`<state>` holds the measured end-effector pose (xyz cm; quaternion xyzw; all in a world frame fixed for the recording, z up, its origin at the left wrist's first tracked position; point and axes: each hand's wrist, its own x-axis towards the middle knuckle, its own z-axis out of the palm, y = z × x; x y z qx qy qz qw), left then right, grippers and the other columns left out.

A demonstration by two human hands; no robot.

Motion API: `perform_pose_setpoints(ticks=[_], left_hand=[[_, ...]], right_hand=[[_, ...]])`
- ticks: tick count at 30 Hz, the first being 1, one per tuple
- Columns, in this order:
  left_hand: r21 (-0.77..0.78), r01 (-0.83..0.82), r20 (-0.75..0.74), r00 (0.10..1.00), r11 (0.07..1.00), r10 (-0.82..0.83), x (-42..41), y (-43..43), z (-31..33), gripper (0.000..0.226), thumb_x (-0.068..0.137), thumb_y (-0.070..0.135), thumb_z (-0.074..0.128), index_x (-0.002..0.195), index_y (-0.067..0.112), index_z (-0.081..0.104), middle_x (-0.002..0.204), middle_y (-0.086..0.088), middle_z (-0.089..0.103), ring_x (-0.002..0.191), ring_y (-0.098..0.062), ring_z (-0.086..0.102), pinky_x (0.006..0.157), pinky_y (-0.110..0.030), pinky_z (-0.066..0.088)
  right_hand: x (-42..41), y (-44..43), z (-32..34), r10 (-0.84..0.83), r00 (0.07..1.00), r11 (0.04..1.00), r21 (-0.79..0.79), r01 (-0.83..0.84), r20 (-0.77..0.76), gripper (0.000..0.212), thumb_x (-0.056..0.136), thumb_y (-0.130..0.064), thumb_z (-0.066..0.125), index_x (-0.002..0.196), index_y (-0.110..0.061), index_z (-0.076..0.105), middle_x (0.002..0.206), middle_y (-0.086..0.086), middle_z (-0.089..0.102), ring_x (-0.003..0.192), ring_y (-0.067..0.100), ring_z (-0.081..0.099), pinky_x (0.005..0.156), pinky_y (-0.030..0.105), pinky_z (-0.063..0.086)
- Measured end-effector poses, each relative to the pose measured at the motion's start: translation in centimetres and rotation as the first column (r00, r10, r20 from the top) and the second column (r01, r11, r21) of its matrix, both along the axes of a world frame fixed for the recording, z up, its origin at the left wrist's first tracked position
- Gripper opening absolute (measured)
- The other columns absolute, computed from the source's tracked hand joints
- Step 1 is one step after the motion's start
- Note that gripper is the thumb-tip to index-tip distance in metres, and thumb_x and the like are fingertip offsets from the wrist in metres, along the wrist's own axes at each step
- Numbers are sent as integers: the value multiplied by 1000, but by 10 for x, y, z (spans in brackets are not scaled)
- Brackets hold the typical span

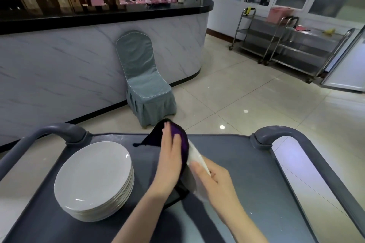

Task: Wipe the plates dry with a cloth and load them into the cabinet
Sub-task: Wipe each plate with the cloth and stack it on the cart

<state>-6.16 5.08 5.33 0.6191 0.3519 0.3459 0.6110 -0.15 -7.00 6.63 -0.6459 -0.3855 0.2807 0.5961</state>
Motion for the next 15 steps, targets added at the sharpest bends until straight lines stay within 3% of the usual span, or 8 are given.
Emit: perform_pose_setpoints(ticks=[2,4,6,8,12,15], left_hand=[[279,96,-107,992,955,-68,2,-10,-5,55,103,36,29,153,36,4,161,22,-1,149,4,-3,124,-30,1],[440,224,-247,961,870,-122,2,-21,-10,57,98,36,27,146,42,-2,158,25,-6,148,5,-12,124,-33,-3],[540,341,-350,922,769,-164,1,-28,-14,58,98,29,26,146,44,-3,159,24,-7,148,4,-13,124,-36,-3],[560,398,-362,906,727,-218,-1,-27,-13,58,100,21,25,145,47,-1,161,23,-2,148,5,-10,123,-35,-5],[355,317,-277,934,880,-225,2,-7,-6,55,107,15,28,153,39,8,159,25,3,148,5,-1,123,-27,0],[428,349,-359,912,834,-198,-2,-18,-11,56,105,20,33,154,32,6,157,27,-3,150,1,-5,124,-29,2]], right_hand=[[1,6,6,-108,963,992,32,120,-245,20,92,-39,65,90,-26,79,89,-6,77,82,4,69,72,14,51],[5,13,12,-172,889,976,48,212,-425,27,97,-32,57,88,-22,81,93,3,78,87,11,73,72,20,55],[6,17,15,-220,831,961,32,274,-511,32,102,-28,51,93,-20,81,100,6,78,95,14,74,73,20,57],[2,17,13,-254,809,949,28,316,-530,33,103,-27,50,93,-20,81,99,4,79,96,13,74,71,17,56],[-6,13,4,-335,840,935,-44,351,-426,35,101,-27,54,77,-13,74,78,-2,75,71,10,67,61,17,53],[-1,16,7,-351,816,926,-43,374,-460,34,102,-30,53,88,-11,78,89,6,78,79,14,71,71,27,58]])
